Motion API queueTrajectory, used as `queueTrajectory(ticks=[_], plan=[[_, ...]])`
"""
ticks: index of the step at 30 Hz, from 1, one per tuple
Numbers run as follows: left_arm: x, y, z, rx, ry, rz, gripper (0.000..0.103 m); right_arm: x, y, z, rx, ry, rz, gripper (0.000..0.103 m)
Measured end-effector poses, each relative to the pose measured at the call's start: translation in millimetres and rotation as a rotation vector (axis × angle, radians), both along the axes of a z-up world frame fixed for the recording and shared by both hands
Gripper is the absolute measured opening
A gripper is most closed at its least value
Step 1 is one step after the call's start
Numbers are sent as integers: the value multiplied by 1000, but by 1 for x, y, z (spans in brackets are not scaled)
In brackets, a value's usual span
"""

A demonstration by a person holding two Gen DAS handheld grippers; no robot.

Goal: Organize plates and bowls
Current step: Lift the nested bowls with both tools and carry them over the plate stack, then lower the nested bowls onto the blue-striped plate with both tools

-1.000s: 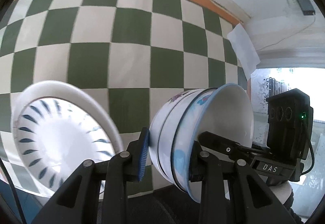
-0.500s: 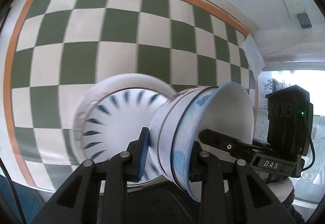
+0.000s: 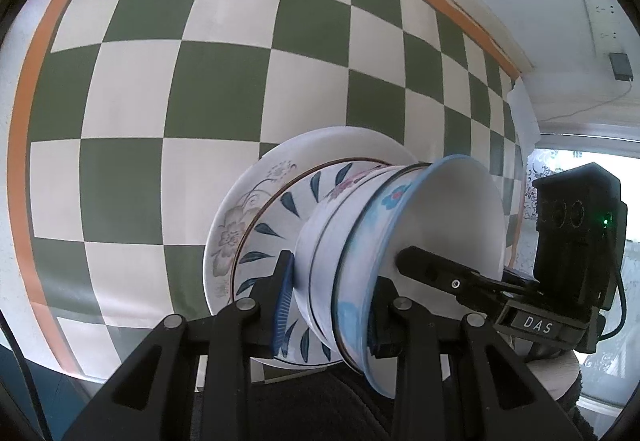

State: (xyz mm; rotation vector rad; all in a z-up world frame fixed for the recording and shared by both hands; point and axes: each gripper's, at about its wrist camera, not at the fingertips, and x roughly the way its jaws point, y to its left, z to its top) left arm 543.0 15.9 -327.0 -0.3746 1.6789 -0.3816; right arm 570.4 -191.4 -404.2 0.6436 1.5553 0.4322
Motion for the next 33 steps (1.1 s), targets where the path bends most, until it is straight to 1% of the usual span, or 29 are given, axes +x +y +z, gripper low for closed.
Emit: queueTrajectory(ticks=[6, 18, 26, 33], plan=[[-1, -1, -7, -7, 3, 2, 26, 3, 4, -7, -19, 4, 0, 45], [-6, -6, -11, 3, -1, 0, 26, -1, -1, -8, -29, -12, 2, 45], [-10, -5, -10, 1, -10, 1, 26, -5, -3, -9, -39, -11, -8, 45], [-14, -2, -6, 2, -21, 12, 26, -6, 0, -5, -68, -19, 8, 44]])
